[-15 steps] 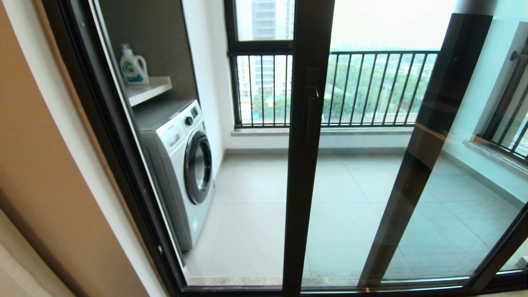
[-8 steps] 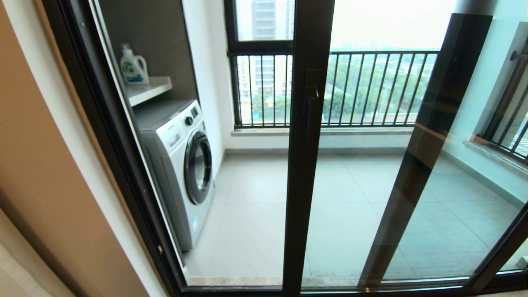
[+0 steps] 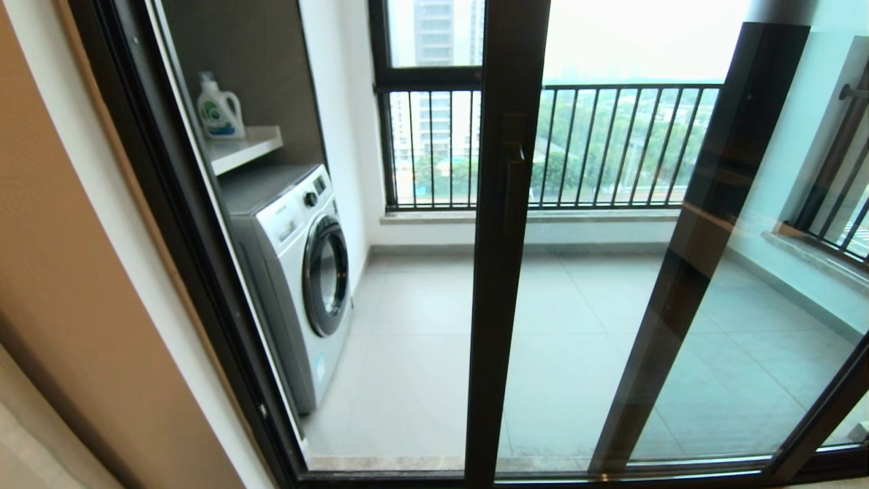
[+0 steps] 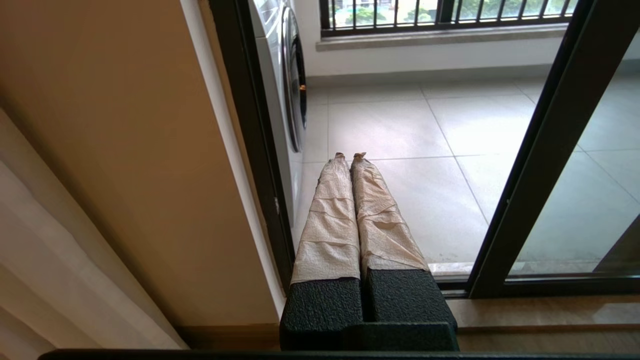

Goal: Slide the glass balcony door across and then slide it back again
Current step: Open the slid door

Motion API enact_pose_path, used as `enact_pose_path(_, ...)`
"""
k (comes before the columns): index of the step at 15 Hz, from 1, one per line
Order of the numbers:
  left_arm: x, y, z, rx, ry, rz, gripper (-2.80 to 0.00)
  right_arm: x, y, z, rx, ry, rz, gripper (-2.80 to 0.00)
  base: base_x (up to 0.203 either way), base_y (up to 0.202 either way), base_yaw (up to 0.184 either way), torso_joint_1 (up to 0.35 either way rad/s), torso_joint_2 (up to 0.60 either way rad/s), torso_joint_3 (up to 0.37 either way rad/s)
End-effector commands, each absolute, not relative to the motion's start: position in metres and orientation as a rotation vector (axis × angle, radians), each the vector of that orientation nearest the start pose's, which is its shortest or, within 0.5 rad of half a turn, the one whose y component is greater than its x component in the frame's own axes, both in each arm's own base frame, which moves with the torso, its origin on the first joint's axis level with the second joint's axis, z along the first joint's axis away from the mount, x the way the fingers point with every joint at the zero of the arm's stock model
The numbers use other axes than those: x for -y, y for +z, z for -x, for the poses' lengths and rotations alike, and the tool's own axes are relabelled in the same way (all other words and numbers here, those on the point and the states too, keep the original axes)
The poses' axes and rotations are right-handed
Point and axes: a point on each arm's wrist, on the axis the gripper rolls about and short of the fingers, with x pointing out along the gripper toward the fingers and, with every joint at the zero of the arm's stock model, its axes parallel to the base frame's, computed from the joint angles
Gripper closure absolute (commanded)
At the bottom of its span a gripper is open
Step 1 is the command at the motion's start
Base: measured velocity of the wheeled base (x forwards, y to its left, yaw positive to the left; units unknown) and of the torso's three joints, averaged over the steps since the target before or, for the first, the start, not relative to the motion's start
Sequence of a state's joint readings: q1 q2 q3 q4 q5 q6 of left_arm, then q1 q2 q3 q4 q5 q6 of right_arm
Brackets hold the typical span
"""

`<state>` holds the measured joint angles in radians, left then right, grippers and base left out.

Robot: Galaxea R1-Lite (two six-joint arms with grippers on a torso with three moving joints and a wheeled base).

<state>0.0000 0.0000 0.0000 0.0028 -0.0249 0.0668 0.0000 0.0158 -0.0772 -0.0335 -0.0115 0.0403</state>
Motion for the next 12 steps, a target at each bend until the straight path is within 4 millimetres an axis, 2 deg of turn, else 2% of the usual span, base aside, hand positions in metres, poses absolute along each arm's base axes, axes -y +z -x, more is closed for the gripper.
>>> enact_pose_path(1,0.001,0.075,0.023,-0.005,-0.025,-0.066,0.00,0.000,0.134,0.024,0.079,-0.006,-0.055,0.00,0.000,0.000,0.000,0.000,0.00,0.000)
enact_pose_path(4,0.001,0.075,0.023,-0.005,-0.025,-0.067,0.00,0.000,0.192,0.006,0.065,0.043,-0.063,0.00,0.000,0.000,0.000,0.000,0.00,0.000)
enact_pose_path(6,0.001,0.075,0.023,-0.005,-0.025,-0.067,0.00,-0.002,0.229,-0.018,0.059,0.098,-0.062,0.00,0.000,0.000,0.000,0.000,0.00,0.000)
enact_pose_path(7,0.001,0.075,0.023,-0.005,-0.025,-0.067,0.00,-0.003,0.241,-0.033,0.041,0.131,-0.062,0.00,0.000,0.000,0.000,0.000,0.00,0.000)
enact_pose_path(9,0.001,0.075,0.023,-0.005,-0.025,-0.067,0.00,-0.006,0.254,-0.069,-0.004,0.200,-0.062,0.00,0.000,0.000,0.000,0.000,0.00,0.000)
enact_pose_path(12,0.001,0.075,0.023,-0.005,-0.025,-0.067,0.00,-0.018,0.261,-0.126,-0.037,0.311,-0.063,0.00,0.000,0.000,0.000,0.000,0.00,0.000)
